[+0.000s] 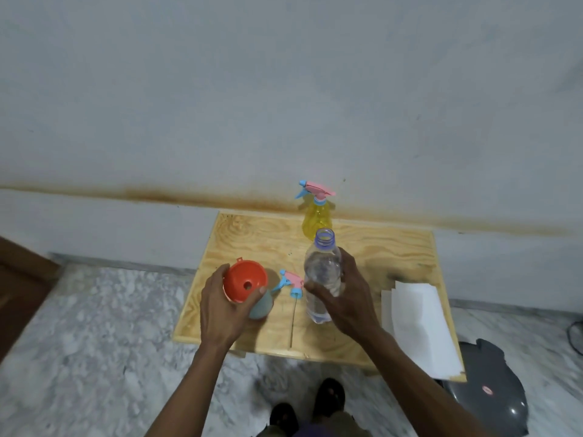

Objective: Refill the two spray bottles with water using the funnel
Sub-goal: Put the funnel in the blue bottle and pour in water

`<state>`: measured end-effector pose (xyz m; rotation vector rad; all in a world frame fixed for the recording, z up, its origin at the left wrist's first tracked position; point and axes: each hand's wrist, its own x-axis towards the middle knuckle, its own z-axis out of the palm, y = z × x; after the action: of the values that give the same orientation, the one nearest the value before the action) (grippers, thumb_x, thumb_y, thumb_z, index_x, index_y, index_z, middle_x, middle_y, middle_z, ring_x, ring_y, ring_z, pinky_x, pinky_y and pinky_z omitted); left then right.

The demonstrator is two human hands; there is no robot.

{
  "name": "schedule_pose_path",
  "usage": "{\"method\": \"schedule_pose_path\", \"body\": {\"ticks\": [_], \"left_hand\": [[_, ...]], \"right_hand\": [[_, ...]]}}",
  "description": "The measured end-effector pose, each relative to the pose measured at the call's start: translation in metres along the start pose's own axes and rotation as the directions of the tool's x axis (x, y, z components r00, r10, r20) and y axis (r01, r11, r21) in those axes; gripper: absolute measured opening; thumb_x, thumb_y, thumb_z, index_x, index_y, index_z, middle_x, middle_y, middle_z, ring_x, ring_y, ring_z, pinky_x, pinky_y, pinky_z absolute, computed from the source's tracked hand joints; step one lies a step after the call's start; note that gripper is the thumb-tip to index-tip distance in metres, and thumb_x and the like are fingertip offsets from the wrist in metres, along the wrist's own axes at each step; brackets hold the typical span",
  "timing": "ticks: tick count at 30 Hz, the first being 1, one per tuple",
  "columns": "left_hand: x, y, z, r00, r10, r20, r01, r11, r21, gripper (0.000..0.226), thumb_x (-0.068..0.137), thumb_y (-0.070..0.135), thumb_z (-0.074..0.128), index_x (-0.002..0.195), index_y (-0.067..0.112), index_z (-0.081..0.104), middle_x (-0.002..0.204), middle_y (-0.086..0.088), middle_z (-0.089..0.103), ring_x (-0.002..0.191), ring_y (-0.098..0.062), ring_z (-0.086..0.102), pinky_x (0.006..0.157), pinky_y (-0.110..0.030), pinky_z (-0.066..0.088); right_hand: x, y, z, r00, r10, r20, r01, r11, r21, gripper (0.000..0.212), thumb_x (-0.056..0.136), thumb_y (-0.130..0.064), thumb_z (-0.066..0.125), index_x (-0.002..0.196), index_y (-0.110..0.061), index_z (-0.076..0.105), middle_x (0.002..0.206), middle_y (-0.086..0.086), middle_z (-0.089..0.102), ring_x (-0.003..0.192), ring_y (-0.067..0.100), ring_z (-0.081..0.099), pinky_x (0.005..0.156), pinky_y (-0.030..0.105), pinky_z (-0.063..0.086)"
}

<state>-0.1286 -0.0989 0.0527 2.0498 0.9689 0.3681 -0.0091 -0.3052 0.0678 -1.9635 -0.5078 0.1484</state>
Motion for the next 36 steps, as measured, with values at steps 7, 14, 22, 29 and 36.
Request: {"method": "schedule_pose_path", "body": {"ticks": [7,14,22,29,36], "left_hand": [[0.001,-0.002,-0.001,1.000,0.025,0.012,-0.025,1.000,0.001,0.090,0.069,0.057,0.084,0.143,0.022,0.047,0.139,0.001,0.051,0.125,-0.018,0.051,0.102,-0.037,0.045],[0.004,-0.005,-0.006,0.997,0.025,0.075,-0.025,1.000,-0.009,0.101,0.067,0.054,0.086,0.150,0.019,0.040,0.140,0.000,0.049,0.125,-0.017,0.051,0.097,-0.028,0.041],[0.007,-0.003,-0.007,0.995,0.045,0.088,-0.040,0.997,-0.063,0.103,0.066,0.052,0.087,0.150,0.016,0.040,0.138,-0.005,0.053,0.126,-0.021,0.053,0.102,-0.033,0.044],[0.008,-0.009,-0.011,0.987,0.084,0.136,-0.077,0.996,-0.051,0.103,0.068,0.052,0.086,0.151,0.015,0.039,0.137,-0.005,0.053,0.126,-0.023,0.053,0.104,-0.037,0.045],[0.009,-0.009,-0.016,0.978,0.094,0.186,-0.092,0.996,-0.017,0.105,0.068,0.059,0.083,0.152,0.019,0.036,0.139,-0.002,0.052,0.127,-0.021,0.051,0.104,-0.042,0.046]], "right_hand": [[0.023,-0.019,0.006,0.996,-0.084,0.008,0.083,0.995,0.060,0.091,0.075,-0.067,0.069,0.147,-0.024,0.033,0.139,-0.005,0.054,0.123,0.012,0.056,0.098,0.042,0.052],[0.026,-0.039,0.012,0.989,-0.149,0.020,0.147,0.988,0.056,0.090,0.076,-0.060,0.067,0.152,-0.032,0.027,0.143,-0.022,0.047,0.121,0.001,0.054,0.091,0.005,0.042],[0.020,-0.039,0.016,0.982,-0.157,0.109,0.164,0.985,-0.057,0.082,0.077,-0.064,0.066,0.147,-0.036,0.036,0.134,-0.016,0.057,0.109,-0.006,0.056,0.086,0.002,0.040],[0.006,-0.024,0.020,0.939,-0.226,0.259,0.277,0.943,-0.184,0.083,0.080,-0.064,0.066,0.150,-0.030,0.038,0.129,-0.001,0.067,0.099,0.003,0.064,0.084,0.004,0.044],[0.013,-0.011,0.013,0.882,-0.215,0.420,0.356,0.887,-0.295,0.084,0.081,-0.073,0.059,0.152,-0.039,0.030,0.138,0.000,0.062,0.108,0.015,0.067,0.084,0.034,0.058]]}}
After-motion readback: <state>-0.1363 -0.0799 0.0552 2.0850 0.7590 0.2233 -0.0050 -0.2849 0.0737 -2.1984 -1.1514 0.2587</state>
